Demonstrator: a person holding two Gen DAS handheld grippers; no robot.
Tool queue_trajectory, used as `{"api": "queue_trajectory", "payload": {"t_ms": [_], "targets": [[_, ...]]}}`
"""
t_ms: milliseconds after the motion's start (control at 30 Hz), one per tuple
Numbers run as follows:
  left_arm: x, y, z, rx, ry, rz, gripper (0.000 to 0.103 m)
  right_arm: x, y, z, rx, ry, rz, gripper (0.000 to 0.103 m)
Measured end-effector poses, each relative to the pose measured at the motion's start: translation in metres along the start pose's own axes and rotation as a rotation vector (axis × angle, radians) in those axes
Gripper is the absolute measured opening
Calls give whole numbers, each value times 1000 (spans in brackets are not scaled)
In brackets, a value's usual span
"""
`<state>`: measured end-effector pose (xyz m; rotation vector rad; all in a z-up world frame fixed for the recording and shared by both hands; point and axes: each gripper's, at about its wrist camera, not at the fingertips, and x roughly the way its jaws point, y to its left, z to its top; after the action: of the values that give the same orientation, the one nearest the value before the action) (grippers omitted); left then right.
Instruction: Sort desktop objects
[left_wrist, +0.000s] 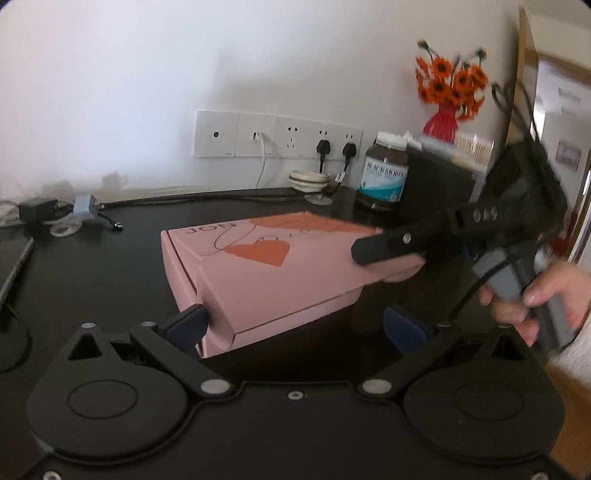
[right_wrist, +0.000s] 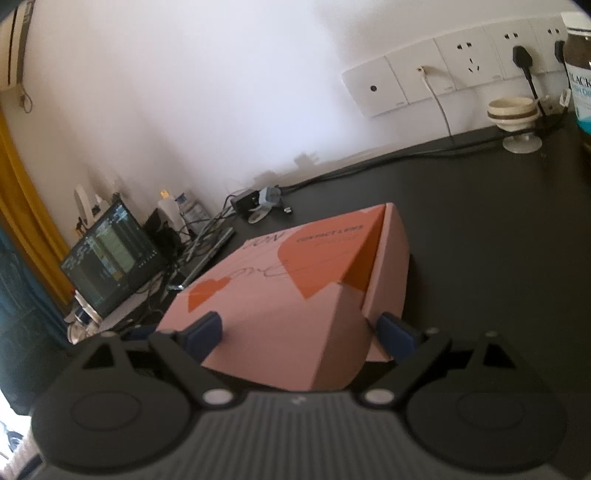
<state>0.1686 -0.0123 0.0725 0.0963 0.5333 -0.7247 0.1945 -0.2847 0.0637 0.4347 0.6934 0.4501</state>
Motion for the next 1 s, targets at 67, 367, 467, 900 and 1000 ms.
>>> {"api": "queue_trajectory", "payload": {"t_ms": [67,367,467,900,1000], "targets": [[5,-8,-6,64,8,42,103,0,3,-2,-22,-1,-7,92],[12,-1,-13,80,38,46,103,4,3,-6,-53,11,-26,91],[-1,5,-15,84,9,32,103,1,5,-9,-95,3,-51,91],[-24,5,-3,62,-138,26,103,-5,17,-11,-285,-57,-142,91],[-21,9,-3,42,-153,44,103,-3,17,-12,-291,-51,-151,91]]}}
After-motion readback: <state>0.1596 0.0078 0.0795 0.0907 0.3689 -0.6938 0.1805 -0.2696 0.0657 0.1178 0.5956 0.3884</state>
